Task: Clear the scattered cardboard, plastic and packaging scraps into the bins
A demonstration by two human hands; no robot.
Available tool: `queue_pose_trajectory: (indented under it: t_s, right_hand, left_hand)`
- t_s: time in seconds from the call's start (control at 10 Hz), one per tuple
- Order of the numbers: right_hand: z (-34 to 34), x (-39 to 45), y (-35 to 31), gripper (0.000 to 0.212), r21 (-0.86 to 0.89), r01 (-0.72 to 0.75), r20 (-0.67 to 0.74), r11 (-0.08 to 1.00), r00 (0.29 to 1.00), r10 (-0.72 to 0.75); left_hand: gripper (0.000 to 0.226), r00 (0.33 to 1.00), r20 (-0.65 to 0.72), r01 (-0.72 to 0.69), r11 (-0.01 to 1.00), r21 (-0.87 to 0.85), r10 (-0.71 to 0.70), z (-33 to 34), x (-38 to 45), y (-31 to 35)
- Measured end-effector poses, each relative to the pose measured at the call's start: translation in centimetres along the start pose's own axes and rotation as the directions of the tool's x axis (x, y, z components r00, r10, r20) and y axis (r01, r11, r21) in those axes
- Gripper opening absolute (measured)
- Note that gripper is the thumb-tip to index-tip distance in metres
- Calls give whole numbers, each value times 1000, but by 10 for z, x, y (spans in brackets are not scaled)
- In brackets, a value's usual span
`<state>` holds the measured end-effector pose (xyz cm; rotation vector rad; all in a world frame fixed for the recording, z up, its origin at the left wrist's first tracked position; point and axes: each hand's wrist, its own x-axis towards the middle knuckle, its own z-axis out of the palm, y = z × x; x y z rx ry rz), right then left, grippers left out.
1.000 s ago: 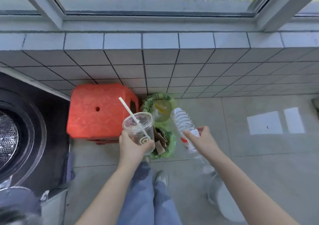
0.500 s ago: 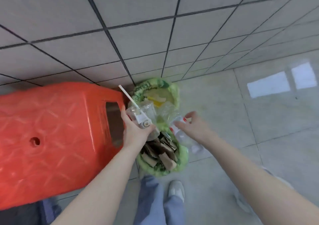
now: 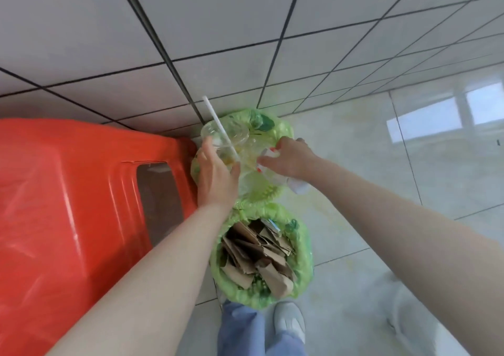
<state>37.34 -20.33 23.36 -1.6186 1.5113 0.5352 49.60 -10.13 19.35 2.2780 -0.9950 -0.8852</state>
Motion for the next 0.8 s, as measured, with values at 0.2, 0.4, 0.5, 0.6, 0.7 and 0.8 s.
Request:
queue_pose_trajectory:
  t_s: [0.2,0.4,0.5,0.6,0.7,0.8]
  right_hand:
    - [7,-3,1,75,-10,119,-1,993,993,-119]
    - [26,10,6,65,-133,151,1,980,988,-152]
    - [33,13,6,62,-235,156,-14,959,986,-164]
    - [36,6,8,61,-255,141,-41,956,987,-156]
    - [35,-9,13,60,-222,159,-86,962,980,-181]
    - [31,-29,17,51,-231,195,-177,953,955,-238]
  left_hand:
    - [59,967,252,-45,948,314,-37,2,-12,-26]
    - [48,902,422,-149,848,508,-95,3,-10,-36]
    - [52,864,487,-183,826,533,-123,5,-10,-37]
    - [54,870,477,-173,828,534,-125,1,-15,-36]
    - [57,876,463,-141,849,509,-132,-7,-24,-33]
    - [55,905,415,-135,868,477,-88,-16,-38,-28]
